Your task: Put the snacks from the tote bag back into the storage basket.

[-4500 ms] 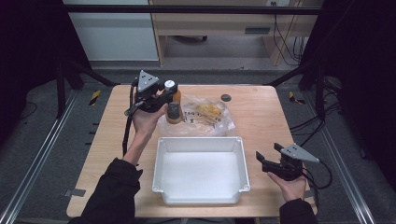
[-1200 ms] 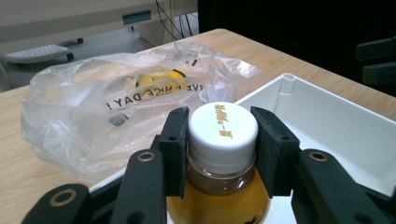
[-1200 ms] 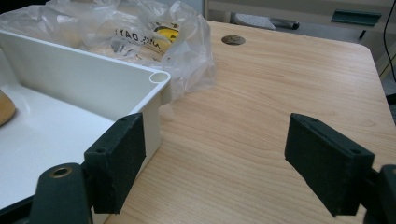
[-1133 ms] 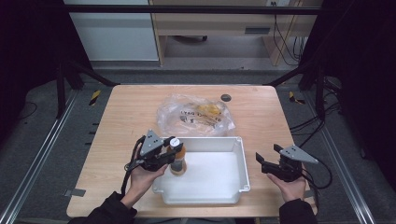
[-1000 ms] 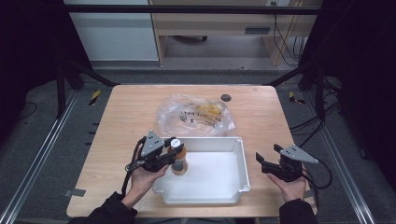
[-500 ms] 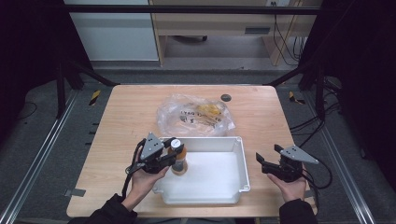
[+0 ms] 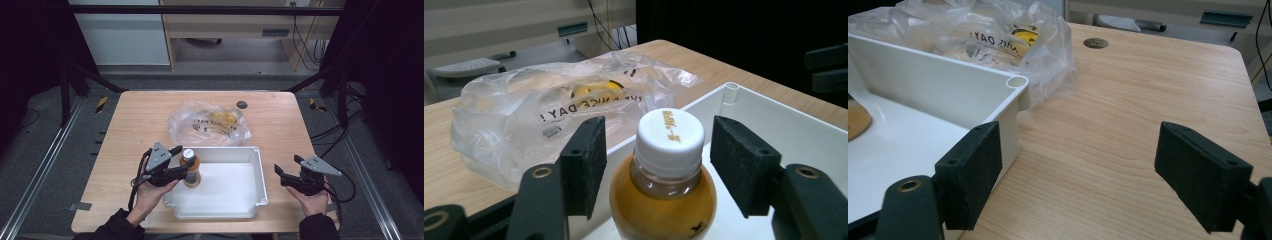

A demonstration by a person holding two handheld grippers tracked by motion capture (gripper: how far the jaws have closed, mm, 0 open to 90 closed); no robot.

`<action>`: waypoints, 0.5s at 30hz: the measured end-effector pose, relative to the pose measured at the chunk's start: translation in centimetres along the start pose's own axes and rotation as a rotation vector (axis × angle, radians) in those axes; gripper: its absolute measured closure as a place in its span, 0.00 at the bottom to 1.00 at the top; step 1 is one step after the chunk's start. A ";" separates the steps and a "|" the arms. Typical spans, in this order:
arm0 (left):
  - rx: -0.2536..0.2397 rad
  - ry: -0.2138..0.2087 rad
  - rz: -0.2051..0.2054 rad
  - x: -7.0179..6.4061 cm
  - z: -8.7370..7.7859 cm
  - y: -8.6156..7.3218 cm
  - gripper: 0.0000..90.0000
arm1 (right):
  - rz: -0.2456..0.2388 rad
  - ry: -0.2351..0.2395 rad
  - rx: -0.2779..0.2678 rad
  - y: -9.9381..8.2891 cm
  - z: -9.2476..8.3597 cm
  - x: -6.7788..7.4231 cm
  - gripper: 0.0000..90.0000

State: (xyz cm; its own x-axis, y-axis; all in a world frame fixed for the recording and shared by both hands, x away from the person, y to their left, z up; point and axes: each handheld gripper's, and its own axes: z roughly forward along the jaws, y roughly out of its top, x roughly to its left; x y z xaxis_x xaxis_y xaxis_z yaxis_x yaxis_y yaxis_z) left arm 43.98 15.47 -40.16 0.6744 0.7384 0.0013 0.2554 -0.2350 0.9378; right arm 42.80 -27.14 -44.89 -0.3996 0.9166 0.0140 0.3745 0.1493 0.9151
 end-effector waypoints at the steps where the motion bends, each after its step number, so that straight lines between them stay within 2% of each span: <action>1: 0.001 -0.001 0.002 0.0 -0.1 0.0 0.42 | 0.000 0.000 0.000 0.0 0.0 0.0 0.21; 6: -0.001 -0.022 0.006 0.5 -1.0 -0.1 0.35 | 0.005 0.000 -0.001 0.0 -0.1 0.0 0.20; 10: -0.010 -0.007 -0.011 1.4 -2.3 -0.3 0.31 | 0.007 -0.001 0.001 0.0 -0.1 0.0 0.20; 15: -0.003 0.015 -0.024 2.5 -3.1 -0.7 0.30 | 0.008 -0.003 0.002 0.0 -0.2 0.0 0.19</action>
State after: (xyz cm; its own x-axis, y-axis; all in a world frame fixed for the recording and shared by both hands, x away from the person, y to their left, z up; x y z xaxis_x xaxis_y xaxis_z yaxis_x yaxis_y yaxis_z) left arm 43.33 19.47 -39.69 0.6580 0.7528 -0.0160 0.2695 -0.2155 0.9386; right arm 42.64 -27.24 -44.81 -0.3940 0.9189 0.0204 0.3792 0.1422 0.9143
